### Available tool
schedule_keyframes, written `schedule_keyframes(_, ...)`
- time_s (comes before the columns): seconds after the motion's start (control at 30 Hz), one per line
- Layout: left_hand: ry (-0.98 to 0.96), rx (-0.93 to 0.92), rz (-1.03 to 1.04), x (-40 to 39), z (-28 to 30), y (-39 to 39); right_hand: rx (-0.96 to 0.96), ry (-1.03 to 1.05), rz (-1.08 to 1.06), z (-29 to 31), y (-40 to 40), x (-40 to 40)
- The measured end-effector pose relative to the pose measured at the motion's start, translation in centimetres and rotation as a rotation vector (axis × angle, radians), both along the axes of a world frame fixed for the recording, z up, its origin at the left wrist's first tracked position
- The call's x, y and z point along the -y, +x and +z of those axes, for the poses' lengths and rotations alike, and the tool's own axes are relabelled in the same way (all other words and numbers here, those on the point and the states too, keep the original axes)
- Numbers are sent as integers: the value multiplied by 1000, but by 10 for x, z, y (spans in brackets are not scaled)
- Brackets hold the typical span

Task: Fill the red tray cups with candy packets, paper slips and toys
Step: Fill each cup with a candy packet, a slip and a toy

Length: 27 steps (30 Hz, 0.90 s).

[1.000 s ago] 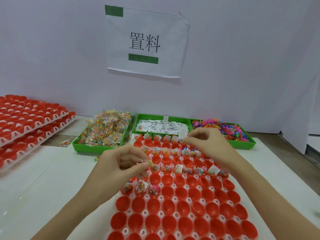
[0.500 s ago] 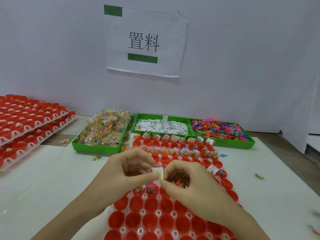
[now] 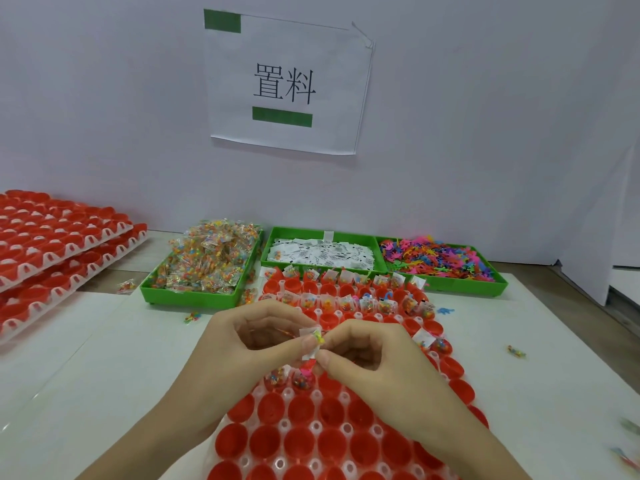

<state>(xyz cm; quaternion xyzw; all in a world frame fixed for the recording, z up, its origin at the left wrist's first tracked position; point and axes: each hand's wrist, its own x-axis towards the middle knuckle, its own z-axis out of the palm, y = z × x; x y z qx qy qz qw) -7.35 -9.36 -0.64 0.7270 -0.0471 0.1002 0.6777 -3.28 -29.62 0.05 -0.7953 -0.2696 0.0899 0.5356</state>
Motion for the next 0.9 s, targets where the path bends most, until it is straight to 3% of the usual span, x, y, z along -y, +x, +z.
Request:
schedule_keyframes(0.23,-159,-56,61,-1,-6,4,1,99,-55,-4,-4,-5)
schedule_keyframes(0.47,-518,-205,-10,7,-15,10,-4,115,-36,-4,-7,-8)
schedule_keyframes(0.7,-510,-204,22,1,-12,10,61,45,-90,17,5,12)
schedule_keyframes(0.9,-348,-157,9,-12,-1,7,75,1,-360,34,79,57)
